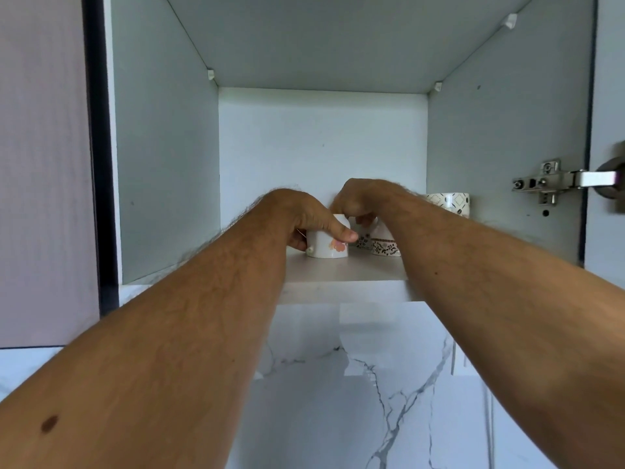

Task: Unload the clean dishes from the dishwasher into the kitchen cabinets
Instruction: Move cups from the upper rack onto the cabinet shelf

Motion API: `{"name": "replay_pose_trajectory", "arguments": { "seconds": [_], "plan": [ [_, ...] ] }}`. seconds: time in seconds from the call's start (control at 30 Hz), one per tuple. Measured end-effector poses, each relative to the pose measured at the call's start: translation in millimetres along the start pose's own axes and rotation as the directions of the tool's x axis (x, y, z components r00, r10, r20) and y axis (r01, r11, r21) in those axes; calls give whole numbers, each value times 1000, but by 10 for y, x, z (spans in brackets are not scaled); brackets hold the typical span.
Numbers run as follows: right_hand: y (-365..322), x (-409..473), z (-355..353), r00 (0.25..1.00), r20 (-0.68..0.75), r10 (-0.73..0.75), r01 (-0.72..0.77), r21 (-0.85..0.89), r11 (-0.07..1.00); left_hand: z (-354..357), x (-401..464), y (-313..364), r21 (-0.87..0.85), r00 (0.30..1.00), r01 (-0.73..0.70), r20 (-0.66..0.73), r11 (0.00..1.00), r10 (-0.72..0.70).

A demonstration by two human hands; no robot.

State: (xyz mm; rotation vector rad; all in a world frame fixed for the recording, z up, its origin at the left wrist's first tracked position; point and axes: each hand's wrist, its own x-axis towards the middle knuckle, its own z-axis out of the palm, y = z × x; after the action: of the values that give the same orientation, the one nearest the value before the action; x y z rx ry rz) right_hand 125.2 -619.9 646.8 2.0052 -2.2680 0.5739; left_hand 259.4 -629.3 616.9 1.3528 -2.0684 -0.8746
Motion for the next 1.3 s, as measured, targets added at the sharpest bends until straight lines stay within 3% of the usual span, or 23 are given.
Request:
{"name": "replay_pose_trajectory", "arguments": {
  "seconds": [0.37,0.83,1.07,1.3],
  "plan": [
    [22,102,73,989,-148,-28,17,-75,997,4,2,-13,6,1000,-4,0,1000,4],
    [87,121,70,979,-187,-78,72,-41,997,12,-93,12,3,998,20,-53,1000,-20],
    [181,19,-97,937,-339,-82,135,138,981,16,-107,-28,0,1000,8,-21,1000,-8],
    [221,-228,-115,981,-142,-134,161,198,967,76,-137,4,13,993,-13,-114,1000,15]
  ]
}}
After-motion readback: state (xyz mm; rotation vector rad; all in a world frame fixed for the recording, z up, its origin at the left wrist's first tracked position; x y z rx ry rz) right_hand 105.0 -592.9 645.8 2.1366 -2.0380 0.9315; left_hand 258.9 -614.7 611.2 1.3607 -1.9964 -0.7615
